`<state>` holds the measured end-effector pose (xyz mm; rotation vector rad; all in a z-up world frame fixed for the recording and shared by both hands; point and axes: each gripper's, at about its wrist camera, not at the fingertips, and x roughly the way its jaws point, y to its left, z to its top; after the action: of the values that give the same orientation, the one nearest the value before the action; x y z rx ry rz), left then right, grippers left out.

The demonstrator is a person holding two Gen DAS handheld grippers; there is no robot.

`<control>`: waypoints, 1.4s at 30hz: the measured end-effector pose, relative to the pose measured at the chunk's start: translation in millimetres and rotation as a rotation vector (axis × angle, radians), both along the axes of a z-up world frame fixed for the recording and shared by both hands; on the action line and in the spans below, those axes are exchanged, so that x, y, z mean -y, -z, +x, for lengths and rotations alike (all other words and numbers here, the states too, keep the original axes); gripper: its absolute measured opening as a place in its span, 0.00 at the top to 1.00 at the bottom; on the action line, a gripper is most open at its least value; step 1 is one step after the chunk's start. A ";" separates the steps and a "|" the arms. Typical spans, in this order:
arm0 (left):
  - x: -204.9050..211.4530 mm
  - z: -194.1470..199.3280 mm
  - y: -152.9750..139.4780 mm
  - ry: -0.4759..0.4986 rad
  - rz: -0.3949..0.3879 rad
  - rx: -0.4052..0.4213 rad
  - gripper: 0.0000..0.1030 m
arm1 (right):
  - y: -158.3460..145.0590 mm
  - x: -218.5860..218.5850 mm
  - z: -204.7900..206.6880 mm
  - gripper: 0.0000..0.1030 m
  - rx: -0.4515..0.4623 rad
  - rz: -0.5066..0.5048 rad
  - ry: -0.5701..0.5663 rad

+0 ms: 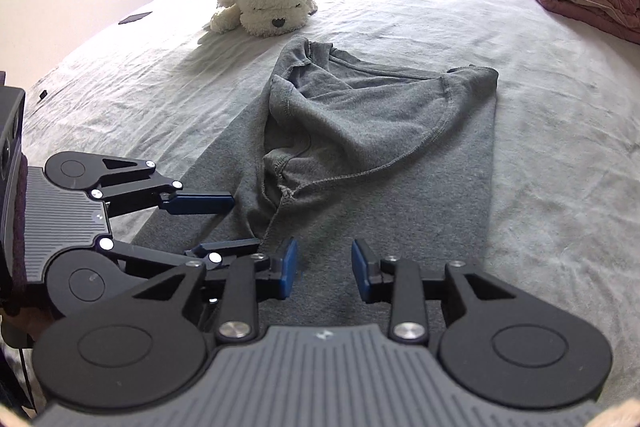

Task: Fold clothes

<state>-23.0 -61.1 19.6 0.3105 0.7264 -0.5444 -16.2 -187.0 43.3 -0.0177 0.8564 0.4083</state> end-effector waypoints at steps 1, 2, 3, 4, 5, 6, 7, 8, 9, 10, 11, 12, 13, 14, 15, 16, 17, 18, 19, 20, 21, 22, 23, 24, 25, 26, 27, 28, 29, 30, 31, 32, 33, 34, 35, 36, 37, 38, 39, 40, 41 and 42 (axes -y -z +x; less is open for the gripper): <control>0.2 -0.5 0.2 0.009 -0.002 0.000 0.59 | 1.2 -3.7 1.6 0.66 0.000 0.009 -0.010; 0.4 -1.0 0.3 0.018 -0.003 -0.001 0.59 | 1.8 -8.1 3.2 0.66 0.006 0.014 -0.017; 0.6 -1.6 0.5 0.026 -0.005 -0.001 0.59 | 2.5 -13.6 5.9 0.66 0.007 0.012 -0.024; 0.8 -2.1 0.6 0.035 -0.007 -0.001 0.60 | 3.2 -19.1 8.6 0.66 0.009 0.010 -0.031; 1.0 -2.6 0.8 0.044 -0.009 -0.001 0.60 | 4.6 -25.1 11.4 0.66 0.007 -0.004 -0.029; 1.2 -3.1 0.9 0.053 -0.010 -0.002 0.60 | 7.9 -28.8 15.6 0.66 -0.005 -0.023 -0.018; 0.5 -3.4 0.7 0.062 -0.013 -0.006 0.60 | 11.3 -32.5 19.8 0.66 -0.017 -0.042 -0.008; -0.6 -3.6 0.3 0.071 -0.015 -0.011 0.60 | 14.6 -36.2 24.1 0.67 -0.029 -0.061 0.003; -1.6 -3.7 -0.1 0.081 -0.018 -0.016 0.59 | 17.9 -39.9 28.3 0.75 -0.041 -0.080 0.014; -1.4 -3.3 0.4 0.082 -0.021 -0.016 0.60 | 17.8 -41.4 29.5 0.85 -0.037 -0.100 0.034; -0.8 -2.6 1.2 0.081 -0.026 -0.015 0.60 | 15.4 -39.9 29.7 0.86 -0.038 -0.094 0.041; -0.1 -1.9 2.0 0.080 -0.030 -0.013 0.60 | 13.1 -38.4 29.9 0.90 -0.039 -0.088 0.049; 0.5 -1.2 2.8 0.079 -0.034 -0.012 0.59 | 10.2 -33.8 29.4 0.92 -0.040 -0.065 0.059; 1.1 -0.5 3.6 0.078 -0.038 -0.011 0.59 | 7.4 -29.2 29.0 0.92 -0.040 -0.042 0.068; 1.7 0.2 4.4 0.077 -0.042 -0.010 0.59 | 6.1 -26.6 29.1 0.92 -0.041 -0.027 0.071; 2.3 0.9 5.2 0.076 -0.046 -0.008 0.59 | 4.9 -24.1 29.2 0.92 -0.043 -0.011 0.074; 2.9 1.6 6.0 0.075 -0.050 -0.007 0.59 | 3.6 -21.6 29.3 0.92 -0.044 0.005 0.076; 3.5 2.3 6.8 0.074 -0.054 -0.006 0.59 | 4.2 -22.7 29.8 0.92 -0.045 0.006 0.075; 4.2 3.0 7.6 0.073 -0.058 -0.004 0.60 | 6.2 -24.3 30.2 0.92 -0.049 0.005 0.072; 4.8 3.7 8.4 0.072 -0.062 -0.003 0.60 | 8.2 -25.8 30.6 0.92 -0.052 0.004 0.068; 5.6 3.4 7.8 0.071 -0.058 -0.001 0.60 | 10.2 -27.4 31.0 0.90 -0.056 0.004 0.065; 6.4 2.7 6.8 0.071 -0.051 0.001 0.60 | 12.6 -26.9 31.3 0.87 -0.062 0.010 0.067; 7.3 2.1 5.8 0.070 -0.044 0.003 0.60 | 13.3 -24.5 31.1 0.85 -0.067 0.029 0.068; 6.1 1.1 2.9 0.067 -0.042 0.003 0.60 | 14.0 -22.0 30.9 0.85 -0.071 0.048 0.068; 4.2 0.0 -0.6 0.062 -0.042 0.002 0.60 | 11.9 -18.9 30.2 0.83 -0.074 0.059 0.072; 2.0 -1.3 -4.0 0.057 -0.047 0.004 0.60 | 8.0 -15.0 28.7 0.83 -0.074 0.078 0.074; -1.0 -3.2 -8.5 0.046 -0.050 0.012 0.60 | 4.1 -11.2 27.3 0.83 -0.074 0.098 0.077; -3.1 -4.7 -12.8 0.027 -0.046 0.020 0.60 | 0.2 -7.3 25.8 0.81 -0.074 0.117 0.080; -4.4 -5.4 -15.7 0.008 -0.042 0.022 0.60 | -3.6 -4.8 23.5 0.80 -0.064 0.126 0.085; -5.8 -6.4 -17.2 -0.014 -0.038 0.012 0.60 | -7.2 -2.6 21.0 0.80 -0.053 0.131 0.086; -7.4 -7.5 -18.3 -0.038 -0.034 -0.002 0.60 | -9.8 -0.9 18.4 0.80 -0.043 0.133 0.086; -8.9 -8.6 -19.5 -0.061 -0.030 -0.016 0.60 | -10.9 -0.2 15.9 0.80 -0.039 0.132 0.088; -10.4 -9.7 -20.6 -0.084 -0.026 -0.029 0.60 | -11.9 0.5 13.3 0.80 -0.036 0.131 0.090; -10.6 -12.0 -20.0 -0.101 -0.006 -0.031 0.60 | -11.0 0.3 10.7 0.80 -0.040 0.126 0.094; -10.5 -14.6 -19.0 -0.116 0.018 -0.030 0.60 | -10.0 0.1 8.1 0.80 -0.045 0.121 0.099; -9.7 -17.3 -17.3 -0.129 0.043 -0.023 0.60 | -8.4 -0.7 4.4 0.80 -0.052 0.104 0.106; -10.1 -19.1 -15.4 -0.141 0.060 -0.022 0.60 | -6.6 -2.0 -0.3 0.80 -0.046 0.079 0.109; -10.8 -20.6 -13.3 -0.152 0.075 -0.023 0.60 | -4.8 -3.2 -5.0 0.80 -0.041 0.054 0.111; -12.0 -21.7 -12.4 -0.165 0.077 -0.026 0.60 | -3.1 -4.5 -9.7 0.79 -0.035 0.029 0.114; -14.6 -22.4 -12.4 -0.180 0.070 -0.031 0.59 | -1.4 -6.2 -15.2 0.76 -0.029 0.008 0.111; -17.7 -23.0 -12.6 -0.198 0.061 -0.036 0.59 | -0.2 -6.9 -19.6 0.73 -0.024 -0.004 0.109; -19.8 -23.7 -12.6 -0.212 0.055 -0.040 0.59 | 1.1 -7.5 -24.0 0.67 -0.020 -0.016 0.106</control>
<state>-46.7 -41.4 32.2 0.2708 0.8035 -0.3311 -40.1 -179.5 42.2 0.0167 0.8763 0.3026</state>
